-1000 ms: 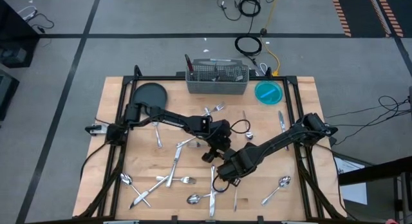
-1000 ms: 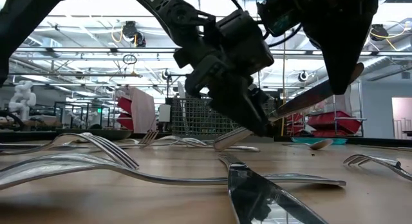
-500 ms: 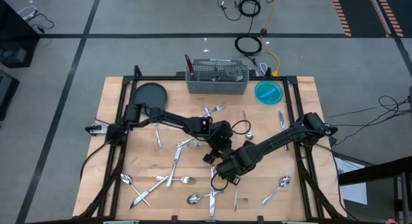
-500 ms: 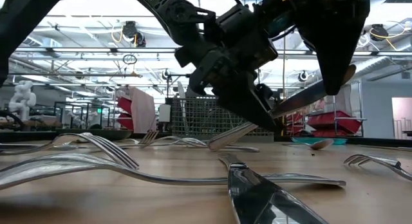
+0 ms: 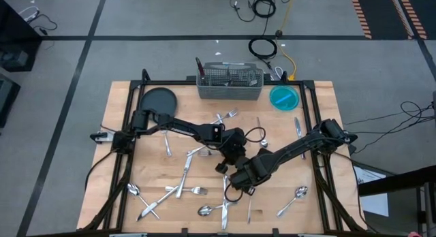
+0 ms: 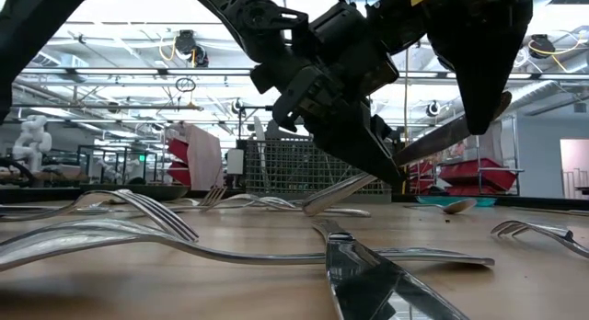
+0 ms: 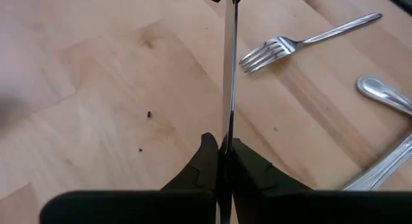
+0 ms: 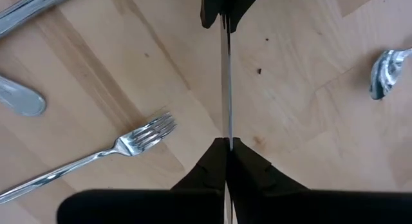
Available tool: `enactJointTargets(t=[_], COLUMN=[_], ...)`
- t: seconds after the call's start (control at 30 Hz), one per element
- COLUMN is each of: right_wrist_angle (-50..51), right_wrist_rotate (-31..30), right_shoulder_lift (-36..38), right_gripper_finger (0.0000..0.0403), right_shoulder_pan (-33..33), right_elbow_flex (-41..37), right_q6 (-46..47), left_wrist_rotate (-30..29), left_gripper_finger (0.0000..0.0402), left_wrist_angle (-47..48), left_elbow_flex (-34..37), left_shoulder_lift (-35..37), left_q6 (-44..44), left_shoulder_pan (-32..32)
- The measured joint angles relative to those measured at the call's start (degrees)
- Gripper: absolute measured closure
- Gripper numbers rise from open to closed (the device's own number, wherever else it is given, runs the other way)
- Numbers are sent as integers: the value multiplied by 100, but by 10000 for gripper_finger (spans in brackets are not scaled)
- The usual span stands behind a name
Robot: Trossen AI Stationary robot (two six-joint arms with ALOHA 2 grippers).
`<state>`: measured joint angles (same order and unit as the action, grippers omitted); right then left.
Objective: Sort silverware
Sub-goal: Put the table knife into the silverware organizer
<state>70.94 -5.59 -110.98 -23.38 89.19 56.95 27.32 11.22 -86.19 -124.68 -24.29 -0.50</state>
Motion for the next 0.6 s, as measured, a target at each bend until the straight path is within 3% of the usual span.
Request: enactJointTargets(t=[0.1, 0.23, 0.47, 0.6], right_wrist_angle=[1, 31, 34, 142], right_wrist_rotate=[-63, -67, -69, 466], right_shoulder_lift=[0, 0, 0, 65], right_gripper_finger=[383, 329, 173, 92], right_shoulder_pan=[2, 11, 25, 93], right_elbow_flex=[0, 0, 9, 13], right_q6=[-20, 15, 112, 394], left_wrist_rotate=[-15, -38, -232, -506], left_gripper_finger=[378, 378, 378, 378], left_wrist_angle=[4, 3, -68, -74], left_elbow_flex=[-2, -7, -16, -17], left_shoulder_lift=[2, 2, 2, 2], left_q6=[54, 133, 175, 159], left_shoulder_pan=[49, 107, 122, 154])
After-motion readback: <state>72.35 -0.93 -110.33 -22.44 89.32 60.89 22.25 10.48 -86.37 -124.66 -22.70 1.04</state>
